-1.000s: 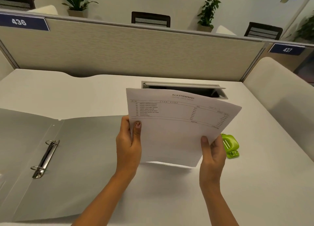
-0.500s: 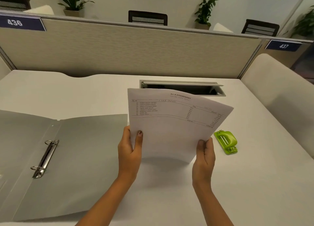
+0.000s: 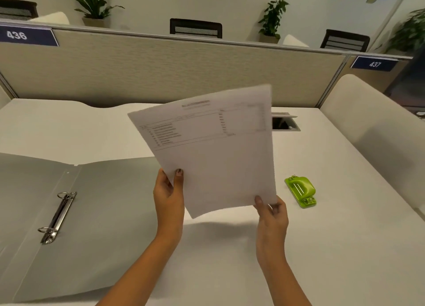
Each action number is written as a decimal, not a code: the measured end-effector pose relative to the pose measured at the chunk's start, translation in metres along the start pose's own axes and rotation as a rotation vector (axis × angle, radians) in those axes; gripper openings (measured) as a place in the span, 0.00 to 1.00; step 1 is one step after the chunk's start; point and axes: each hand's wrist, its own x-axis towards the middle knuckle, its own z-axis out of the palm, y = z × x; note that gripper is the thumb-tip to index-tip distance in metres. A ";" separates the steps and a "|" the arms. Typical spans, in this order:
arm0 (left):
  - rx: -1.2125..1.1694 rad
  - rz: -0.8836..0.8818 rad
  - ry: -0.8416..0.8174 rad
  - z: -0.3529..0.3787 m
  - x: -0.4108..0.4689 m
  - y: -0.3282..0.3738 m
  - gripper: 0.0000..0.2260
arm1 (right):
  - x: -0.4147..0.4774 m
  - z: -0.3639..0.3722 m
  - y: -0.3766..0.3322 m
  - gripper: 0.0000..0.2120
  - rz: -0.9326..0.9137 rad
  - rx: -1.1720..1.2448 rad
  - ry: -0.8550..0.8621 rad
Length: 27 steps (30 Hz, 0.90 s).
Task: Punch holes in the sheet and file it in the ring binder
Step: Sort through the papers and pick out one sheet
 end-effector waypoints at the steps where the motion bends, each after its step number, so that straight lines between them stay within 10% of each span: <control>1: -0.020 -0.027 0.007 0.001 0.000 -0.002 0.10 | 0.001 0.001 0.000 0.18 0.032 0.098 0.007; 8: -0.185 -0.240 0.003 0.013 -0.013 -0.014 0.10 | -0.007 0.015 -0.009 0.20 0.104 0.313 -0.172; 18: -0.364 -0.214 -0.016 -0.006 0.017 -0.005 0.11 | 0.015 -0.007 -0.039 0.10 -0.186 -0.028 0.011; 27: 0.426 0.103 -0.143 -0.028 0.031 -0.007 0.09 | 0.036 -0.038 -0.051 0.10 -0.367 -0.251 0.092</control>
